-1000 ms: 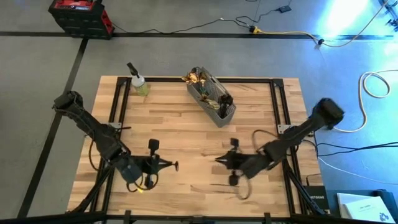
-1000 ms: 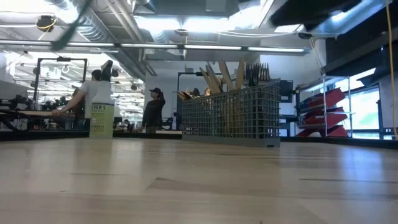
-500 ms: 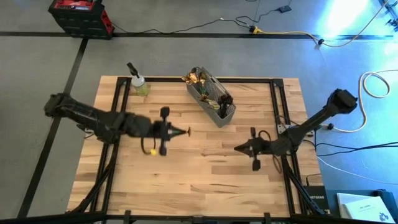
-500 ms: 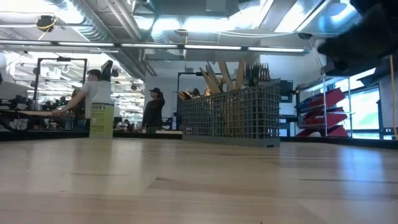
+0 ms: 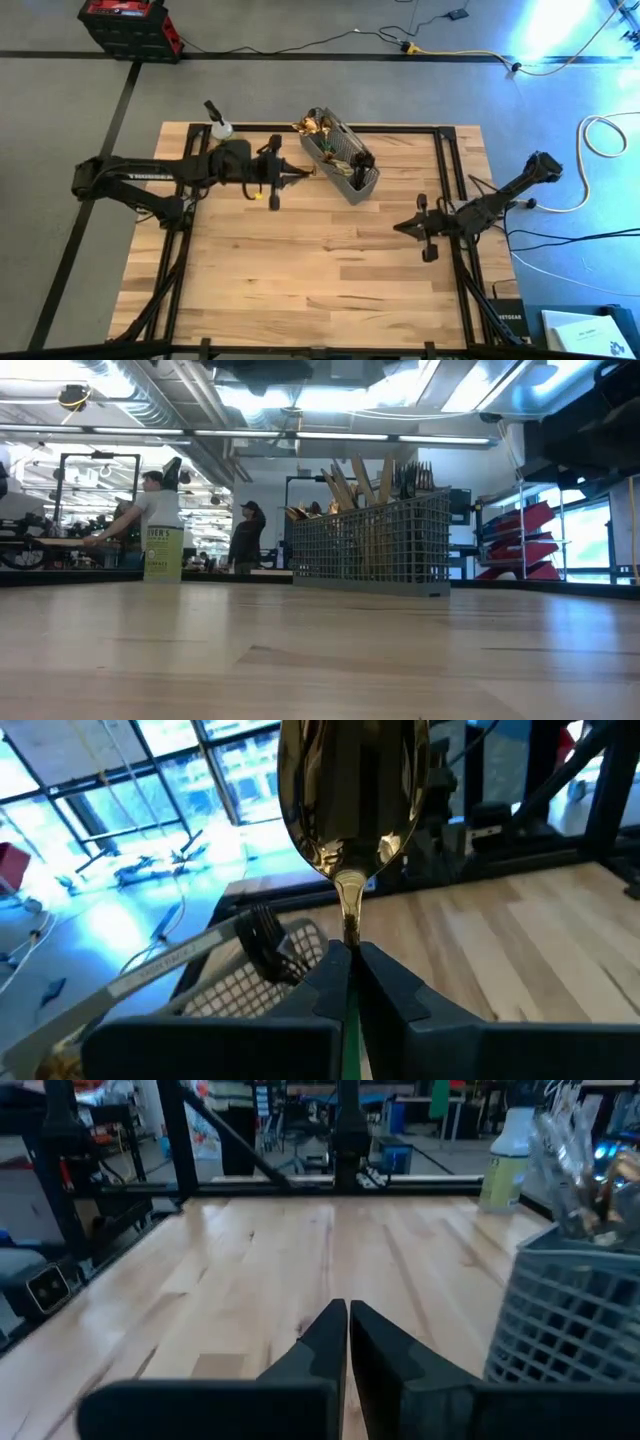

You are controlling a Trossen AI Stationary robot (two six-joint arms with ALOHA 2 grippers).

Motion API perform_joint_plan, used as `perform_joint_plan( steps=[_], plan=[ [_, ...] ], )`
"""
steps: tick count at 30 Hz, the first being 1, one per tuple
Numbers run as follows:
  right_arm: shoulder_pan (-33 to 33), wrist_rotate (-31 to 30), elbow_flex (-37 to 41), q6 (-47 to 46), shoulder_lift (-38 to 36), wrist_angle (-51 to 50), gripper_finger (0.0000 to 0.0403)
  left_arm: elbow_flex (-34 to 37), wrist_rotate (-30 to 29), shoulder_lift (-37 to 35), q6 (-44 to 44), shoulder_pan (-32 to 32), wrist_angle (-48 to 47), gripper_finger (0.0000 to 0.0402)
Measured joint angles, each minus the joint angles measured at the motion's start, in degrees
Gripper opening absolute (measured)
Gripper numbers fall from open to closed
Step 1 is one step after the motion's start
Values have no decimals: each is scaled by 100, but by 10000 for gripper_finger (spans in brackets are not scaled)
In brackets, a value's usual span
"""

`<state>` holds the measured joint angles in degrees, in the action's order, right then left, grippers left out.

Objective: Sort silverware
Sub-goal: Put the green spoon on the gray silverware organizer

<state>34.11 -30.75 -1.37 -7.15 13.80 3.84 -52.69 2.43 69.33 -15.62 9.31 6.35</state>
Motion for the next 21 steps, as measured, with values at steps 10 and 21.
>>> perform_joint_plan(
  steps=[10,21],
  plan=[
    [0,82,-277,709,-1375,-1218,0,2,884,795,44,890,1816,0],
    [0,588,-277,613,-1373,-1275,0,-2,1671,1525,480,1898,3533,0]
  ],
)
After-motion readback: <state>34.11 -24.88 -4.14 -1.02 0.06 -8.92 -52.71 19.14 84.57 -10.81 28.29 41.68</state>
